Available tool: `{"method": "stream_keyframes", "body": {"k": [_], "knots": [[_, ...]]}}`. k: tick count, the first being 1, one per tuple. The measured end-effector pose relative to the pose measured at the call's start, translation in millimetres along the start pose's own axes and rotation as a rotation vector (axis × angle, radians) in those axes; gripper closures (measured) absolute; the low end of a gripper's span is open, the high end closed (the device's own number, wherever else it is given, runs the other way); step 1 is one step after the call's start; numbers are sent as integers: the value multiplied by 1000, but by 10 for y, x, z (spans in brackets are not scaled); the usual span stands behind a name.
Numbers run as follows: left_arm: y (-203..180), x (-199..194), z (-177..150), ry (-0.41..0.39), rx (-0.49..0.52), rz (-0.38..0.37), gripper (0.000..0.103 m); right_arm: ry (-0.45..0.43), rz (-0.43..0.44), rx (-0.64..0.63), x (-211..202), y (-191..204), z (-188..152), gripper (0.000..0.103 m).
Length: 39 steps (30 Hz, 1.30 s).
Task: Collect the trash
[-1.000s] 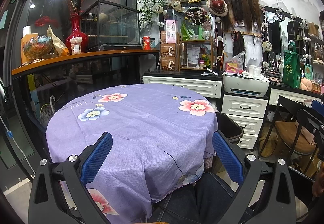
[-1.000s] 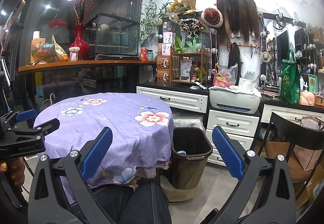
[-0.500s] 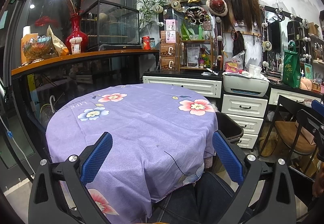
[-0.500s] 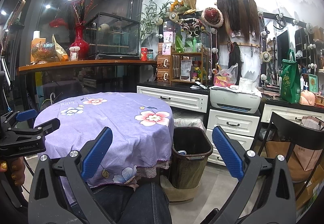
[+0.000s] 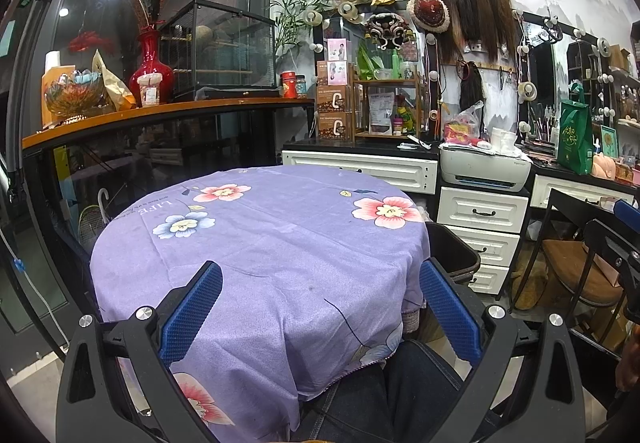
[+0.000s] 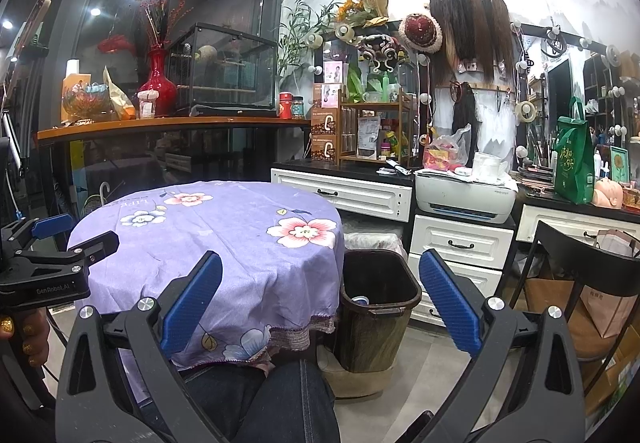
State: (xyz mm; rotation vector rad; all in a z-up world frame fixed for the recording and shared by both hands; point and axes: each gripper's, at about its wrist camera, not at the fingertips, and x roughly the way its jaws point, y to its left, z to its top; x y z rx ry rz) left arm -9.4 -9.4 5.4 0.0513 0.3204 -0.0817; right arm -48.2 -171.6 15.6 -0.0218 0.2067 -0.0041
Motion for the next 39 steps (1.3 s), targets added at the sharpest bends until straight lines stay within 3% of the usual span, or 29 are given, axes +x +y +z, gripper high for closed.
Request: {"method": "stream_keyframes", "body": {"k": [39], "knots": [[33,-18,18,-4,-10,1,5,4,3,-1,3,39,-28,6]]}}
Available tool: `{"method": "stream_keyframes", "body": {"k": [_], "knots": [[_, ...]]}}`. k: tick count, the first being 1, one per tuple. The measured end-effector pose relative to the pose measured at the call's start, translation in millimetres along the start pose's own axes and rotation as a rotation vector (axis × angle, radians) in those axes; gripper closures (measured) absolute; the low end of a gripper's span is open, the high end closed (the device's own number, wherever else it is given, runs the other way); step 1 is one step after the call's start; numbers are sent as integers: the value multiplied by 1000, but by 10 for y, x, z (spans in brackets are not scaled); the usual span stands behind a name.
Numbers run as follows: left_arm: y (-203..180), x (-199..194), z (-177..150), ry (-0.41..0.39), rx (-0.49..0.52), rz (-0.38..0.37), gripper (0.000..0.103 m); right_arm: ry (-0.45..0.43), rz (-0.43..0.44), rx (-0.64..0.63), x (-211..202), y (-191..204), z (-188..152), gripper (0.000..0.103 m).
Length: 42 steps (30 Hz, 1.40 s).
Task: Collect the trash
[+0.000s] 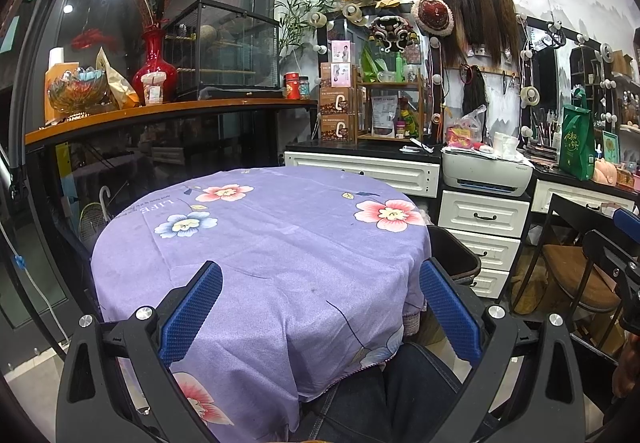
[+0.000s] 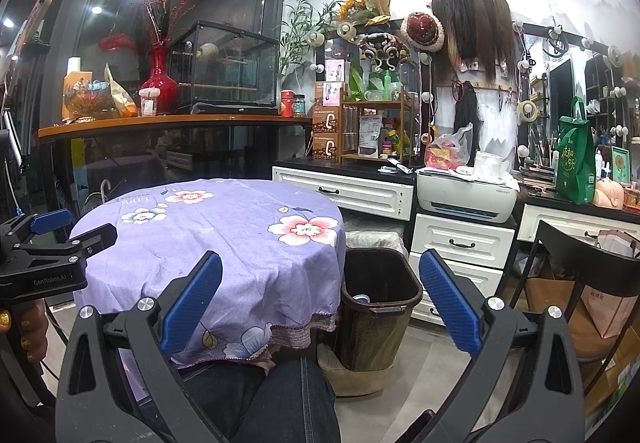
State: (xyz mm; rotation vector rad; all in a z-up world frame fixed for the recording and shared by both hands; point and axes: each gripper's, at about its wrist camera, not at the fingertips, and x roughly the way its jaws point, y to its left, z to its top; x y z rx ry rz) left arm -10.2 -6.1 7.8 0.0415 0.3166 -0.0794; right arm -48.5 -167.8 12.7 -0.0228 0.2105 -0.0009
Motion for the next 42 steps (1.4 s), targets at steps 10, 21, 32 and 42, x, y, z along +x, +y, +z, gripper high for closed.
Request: {"method": "stream_keyframes", "body": {"k": [10,21,32,42], "knots": [[-5,-7,-1,0,0,-1,5,1,0,1,-2,17,-4,6],[-10,-14,-1,0,0,1,5,2,0,1,4,-2,14,6],[-3,-25,19,-2,-3,-3,5,5,2,1,11,7,8,6],[-12,-31,22,-1,-4,-1,5,9,6,3,25,21,-39,6]]}}
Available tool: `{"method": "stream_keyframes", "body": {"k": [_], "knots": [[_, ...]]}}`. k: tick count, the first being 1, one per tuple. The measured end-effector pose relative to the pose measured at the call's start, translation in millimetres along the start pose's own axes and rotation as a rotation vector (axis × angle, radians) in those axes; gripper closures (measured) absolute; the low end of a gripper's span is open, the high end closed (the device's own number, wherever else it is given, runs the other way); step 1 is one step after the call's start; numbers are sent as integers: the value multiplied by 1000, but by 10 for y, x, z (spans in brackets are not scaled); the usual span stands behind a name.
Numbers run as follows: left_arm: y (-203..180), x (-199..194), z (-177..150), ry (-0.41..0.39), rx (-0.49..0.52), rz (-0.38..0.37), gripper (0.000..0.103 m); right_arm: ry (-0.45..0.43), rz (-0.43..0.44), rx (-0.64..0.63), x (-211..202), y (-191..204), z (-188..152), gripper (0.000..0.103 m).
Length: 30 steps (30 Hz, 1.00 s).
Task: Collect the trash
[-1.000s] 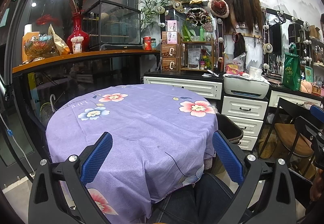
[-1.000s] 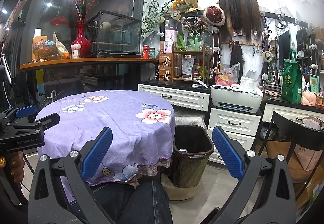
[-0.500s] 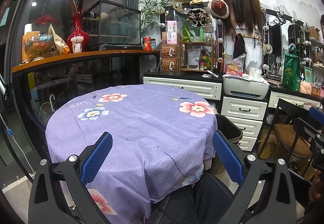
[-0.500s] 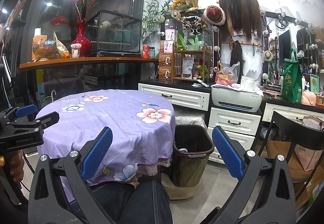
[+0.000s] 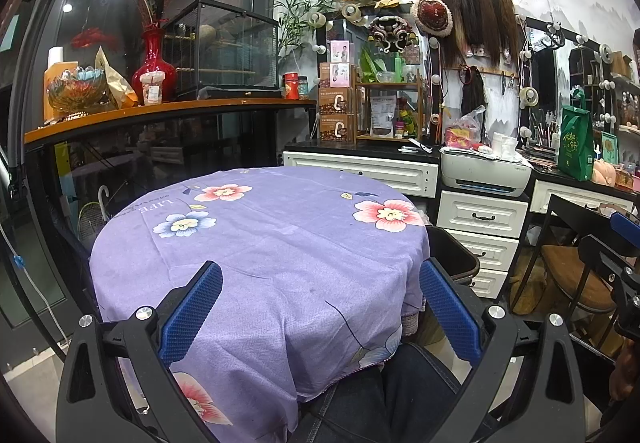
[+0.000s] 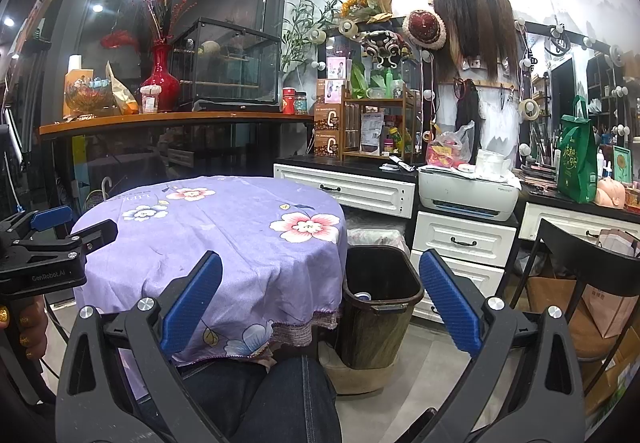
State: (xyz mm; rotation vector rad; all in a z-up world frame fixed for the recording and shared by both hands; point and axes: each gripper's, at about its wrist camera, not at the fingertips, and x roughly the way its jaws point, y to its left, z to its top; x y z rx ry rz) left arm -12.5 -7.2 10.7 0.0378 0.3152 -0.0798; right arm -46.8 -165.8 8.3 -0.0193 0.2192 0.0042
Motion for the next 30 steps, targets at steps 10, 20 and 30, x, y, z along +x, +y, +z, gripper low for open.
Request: {"method": "stream_keyframes", "body": {"k": [10,20,30], "knots": [[-12,0,5,-1,-2,-1,5,2,2,-1,4,8,-28,6],[-14,-1,6,0,-2,0,5,2,3,-2,8,-11,-9,6],[-17,-3,1,-1,-3,0,5,3,3,-2,6,-2,-13,6]]}}
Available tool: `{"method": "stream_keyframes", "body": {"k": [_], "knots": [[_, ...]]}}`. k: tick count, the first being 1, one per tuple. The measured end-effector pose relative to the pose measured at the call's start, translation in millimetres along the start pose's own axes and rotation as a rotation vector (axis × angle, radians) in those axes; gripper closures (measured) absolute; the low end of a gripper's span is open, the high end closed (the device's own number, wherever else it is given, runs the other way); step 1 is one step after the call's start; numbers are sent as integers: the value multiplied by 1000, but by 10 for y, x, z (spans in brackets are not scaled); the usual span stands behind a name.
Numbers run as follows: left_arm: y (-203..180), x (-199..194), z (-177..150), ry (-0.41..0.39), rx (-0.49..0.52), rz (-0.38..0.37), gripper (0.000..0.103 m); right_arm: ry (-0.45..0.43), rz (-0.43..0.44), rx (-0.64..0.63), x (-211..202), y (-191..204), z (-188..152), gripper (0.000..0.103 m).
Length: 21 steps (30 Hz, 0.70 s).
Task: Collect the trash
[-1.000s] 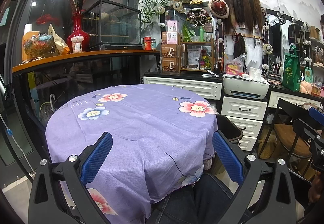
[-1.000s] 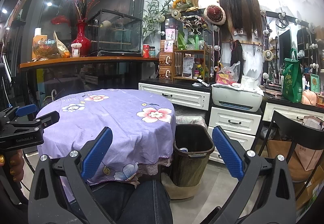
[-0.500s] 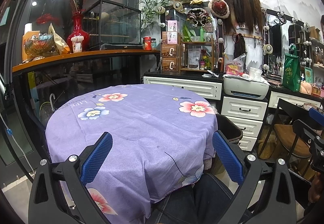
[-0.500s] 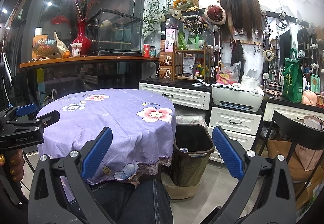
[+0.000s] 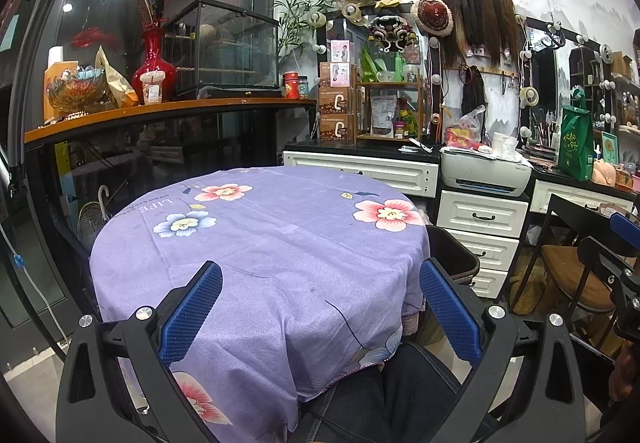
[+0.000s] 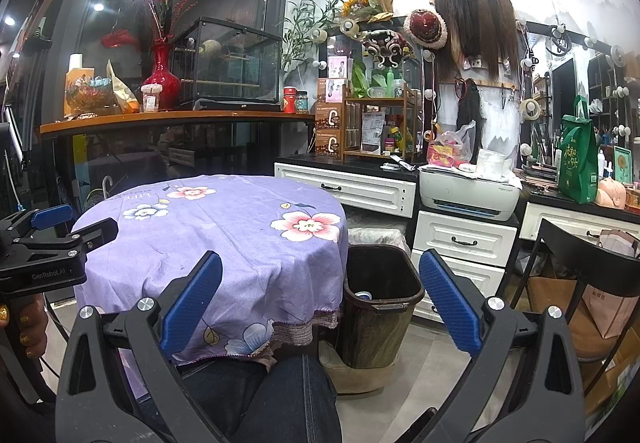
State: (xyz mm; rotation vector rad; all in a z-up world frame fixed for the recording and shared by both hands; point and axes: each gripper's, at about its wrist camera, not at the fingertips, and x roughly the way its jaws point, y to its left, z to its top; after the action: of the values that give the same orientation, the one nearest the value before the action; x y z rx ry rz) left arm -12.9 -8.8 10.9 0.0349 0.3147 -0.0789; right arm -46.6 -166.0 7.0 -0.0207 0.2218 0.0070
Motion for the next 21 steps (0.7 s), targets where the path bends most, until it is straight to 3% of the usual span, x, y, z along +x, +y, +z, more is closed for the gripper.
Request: {"method": "stream_keyframes", "body": {"k": [21], "knots": [[-4,11,-12,2,4,-3,5,2,1,0,1,-12,14,6]]}}
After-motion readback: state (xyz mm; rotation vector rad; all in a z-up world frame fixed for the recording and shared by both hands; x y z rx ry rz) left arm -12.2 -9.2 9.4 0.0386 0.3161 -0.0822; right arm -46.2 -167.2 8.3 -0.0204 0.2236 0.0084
